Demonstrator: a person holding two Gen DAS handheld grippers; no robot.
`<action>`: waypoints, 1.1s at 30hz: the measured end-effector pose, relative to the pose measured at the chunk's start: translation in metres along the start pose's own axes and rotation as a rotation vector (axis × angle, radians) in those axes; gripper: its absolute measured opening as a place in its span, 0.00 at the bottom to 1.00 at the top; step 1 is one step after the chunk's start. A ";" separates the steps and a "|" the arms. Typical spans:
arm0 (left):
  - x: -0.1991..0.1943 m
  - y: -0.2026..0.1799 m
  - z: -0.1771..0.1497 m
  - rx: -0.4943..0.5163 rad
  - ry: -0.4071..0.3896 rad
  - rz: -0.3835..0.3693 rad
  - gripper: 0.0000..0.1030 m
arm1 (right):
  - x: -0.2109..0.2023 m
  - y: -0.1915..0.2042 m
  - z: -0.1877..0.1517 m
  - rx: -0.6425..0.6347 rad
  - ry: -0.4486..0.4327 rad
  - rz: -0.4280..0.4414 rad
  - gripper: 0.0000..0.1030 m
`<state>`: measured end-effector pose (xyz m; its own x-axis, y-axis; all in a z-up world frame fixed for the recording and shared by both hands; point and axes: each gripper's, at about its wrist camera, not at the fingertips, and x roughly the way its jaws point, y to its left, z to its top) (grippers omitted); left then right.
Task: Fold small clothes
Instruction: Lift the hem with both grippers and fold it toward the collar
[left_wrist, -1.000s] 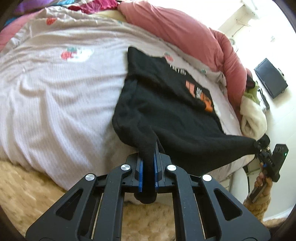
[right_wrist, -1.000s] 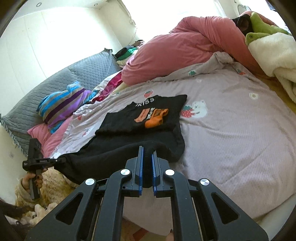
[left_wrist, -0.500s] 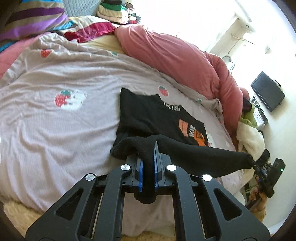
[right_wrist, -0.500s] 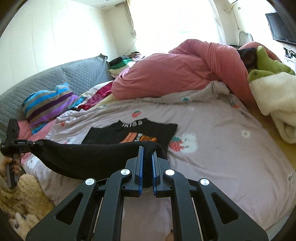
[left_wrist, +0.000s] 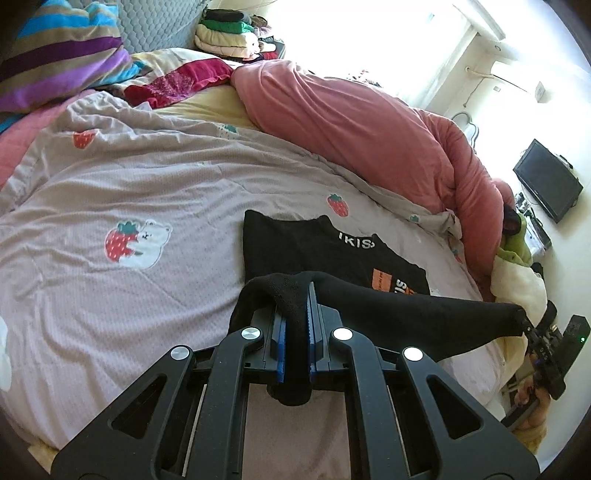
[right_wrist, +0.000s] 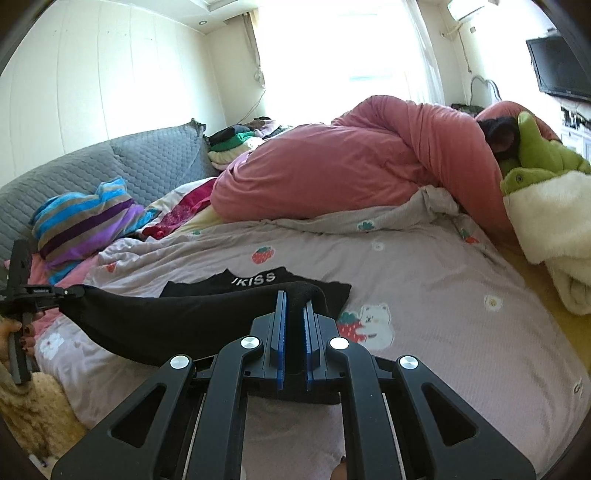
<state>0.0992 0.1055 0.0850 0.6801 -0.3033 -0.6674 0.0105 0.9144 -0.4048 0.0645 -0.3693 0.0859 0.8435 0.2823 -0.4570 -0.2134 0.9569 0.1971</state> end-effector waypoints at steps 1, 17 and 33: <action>0.002 0.000 0.002 0.003 0.001 0.004 0.03 | 0.002 0.000 0.002 0.000 -0.001 0.000 0.06; 0.038 0.002 0.036 0.013 -0.002 0.036 0.03 | 0.043 -0.006 0.020 -0.001 0.005 -0.041 0.06; 0.106 0.018 0.048 0.008 0.071 0.063 0.04 | 0.113 -0.022 0.010 0.030 0.124 -0.095 0.07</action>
<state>0.2067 0.1024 0.0369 0.6259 -0.2627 -0.7343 -0.0247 0.9344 -0.3553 0.1695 -0.3594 0.0386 0.7914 0.1990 -0.5779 -0.1196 0.9777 0.1729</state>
